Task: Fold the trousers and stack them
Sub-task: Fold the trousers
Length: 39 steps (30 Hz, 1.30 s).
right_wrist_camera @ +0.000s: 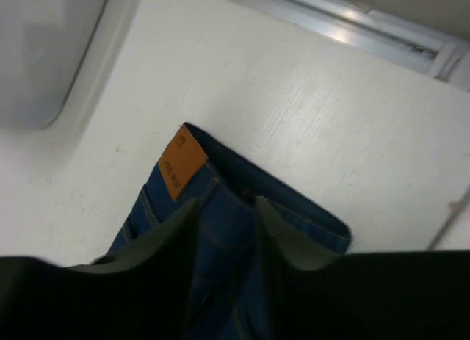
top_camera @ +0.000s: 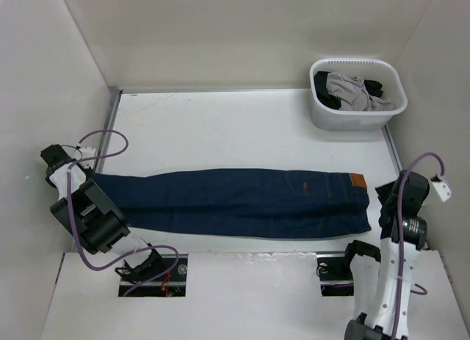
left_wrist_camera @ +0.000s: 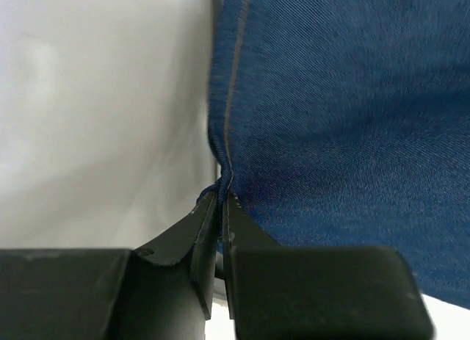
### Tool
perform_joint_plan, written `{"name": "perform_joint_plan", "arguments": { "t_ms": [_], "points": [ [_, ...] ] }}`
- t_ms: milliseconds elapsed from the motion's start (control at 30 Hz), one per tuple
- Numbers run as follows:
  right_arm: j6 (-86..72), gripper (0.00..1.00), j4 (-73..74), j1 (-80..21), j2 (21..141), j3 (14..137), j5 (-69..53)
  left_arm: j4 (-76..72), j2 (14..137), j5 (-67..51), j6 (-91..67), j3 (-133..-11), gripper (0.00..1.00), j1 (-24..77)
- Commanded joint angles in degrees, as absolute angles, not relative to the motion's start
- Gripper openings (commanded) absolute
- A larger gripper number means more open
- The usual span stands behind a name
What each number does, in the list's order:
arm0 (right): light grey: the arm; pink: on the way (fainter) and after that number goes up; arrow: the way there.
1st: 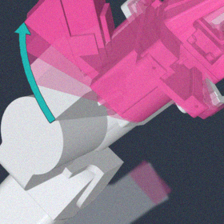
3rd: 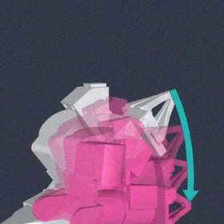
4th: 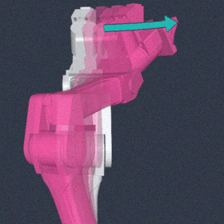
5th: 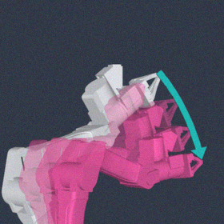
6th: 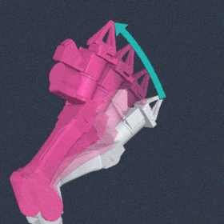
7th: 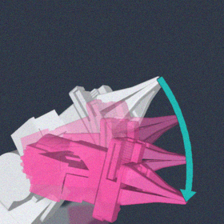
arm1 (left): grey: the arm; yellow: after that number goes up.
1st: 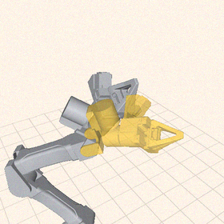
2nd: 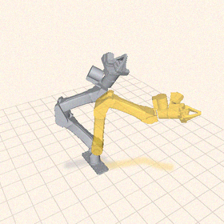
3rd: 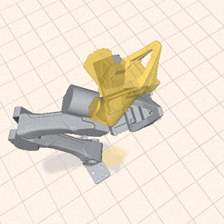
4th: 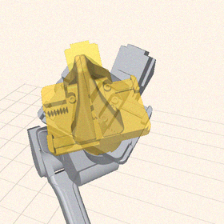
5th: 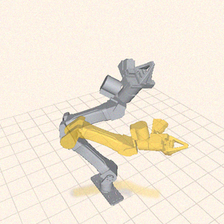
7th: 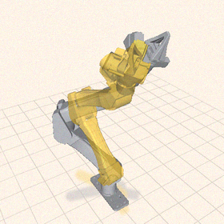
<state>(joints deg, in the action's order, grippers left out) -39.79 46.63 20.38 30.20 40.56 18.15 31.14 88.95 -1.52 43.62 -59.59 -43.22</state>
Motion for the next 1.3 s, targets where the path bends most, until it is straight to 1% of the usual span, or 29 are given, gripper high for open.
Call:
{"name": "perform_joint_plan", "arguments": {
  "t_ms": [0,33,67,200,267,367,467,533,600,633,767,867,900,967,1033,1100,1133,1267],
  "points": [
    [-45.43,0.72,55.7,23.15,24.63,44.3,20.32,28.04,86.49,-2.02,47.54,-57.05,0.04,-43.64],
    [-46.57,0.92,56.68,23.42,23.65,43.95,18.48,27.52,86.31,-2.02,47.72,-56.35,0.04,-43.55],
    [-49.02,1.0,58.08,23.86,22.69,42.73,15.41,26.99,86.13,-2.02,47.72,-55.82,0.05,-43.46],
    [-58.5,1.0,58.71,23.52,21.54,35.44,5.65,26.72,86.57,-2.02,48.16,-55.28,0.05,-43.38],
    [-64.13,1.0,58.01,21.94,19.96,31.4,3.26,26.72,86.83,-2.02,48.34,-55.81,0.05,-43.38],
    [-69.25,1.0,54.42,17.73,20.38,27.69,3.25,26.63,87.19,-2.11,48.43,-55.9,0.05,-43.38],
    [-71.36,0.99,49.59,12.55,24.94,27.51,5.7,26.11,87.28,-2.46,48.43,-55.29,0.05,-43.38],
    [-72.94,0.87,46.6,8.42,28.2,28.47,8.6,25.84,87.28,-2.46,48.34,-54.76,0.05,-43.38],
    [-75.05,0.82,45.27,4.9,31.62,28.83,11.33,25.75,87.36,-2.46,48.34,-54.49,0.05,-43.29],
    [-76.02,0.82,44.92,3.66,33.38,28.74,12.29,25.75,87.36,-2.46,48.34,-54.41,0.05,-43.29],
    [-78.04,0.75,42.9,2.07,36.3,26.81,12.66,25.66,87.36,-2.46,48.43,-54.58,0.05,-43.29],
    [-77.88,0.62,41.58,3.11,35.86,24.62,12.83,25.66,87.71,-2.46,48.51,-55.11,0.05,-43.37],
    [-77.35,0.55,40.88,4.25,35.95,24.0,12.66,25.66,87.98,-2.46,48.43,-55.37,0.05,-43.38],
    [-74.98,0.46,38.68,5.75,36.65,22.86,11.78,25.66,88.24,-2.46,47.99,-55.9,0.05,-43.38],
    [-72.17,0.21,38.23,7.42,37.35,22.76,11.77,25.66,88.42,-2.46,47.73,-56.42,0.04,-43.29],
    [-68.75,0.05,38.41,9.09,37.44,23.11,12.39,25.66,88.33,-2.46,47.55,-56.95,0.04,-43.29],
    [-66.9,0.0,38.58,10.23,37.18,23.38,12.39,25.75,88.07,-2.46,47.55,-57.3,0.04,-43.29],
    [-61.88,0.0,40.6,14.45,35.86,25.48,11.43,26.19,87.28,-2.55,47.46,-58.27,0.04,-43.29]
  ]
}}
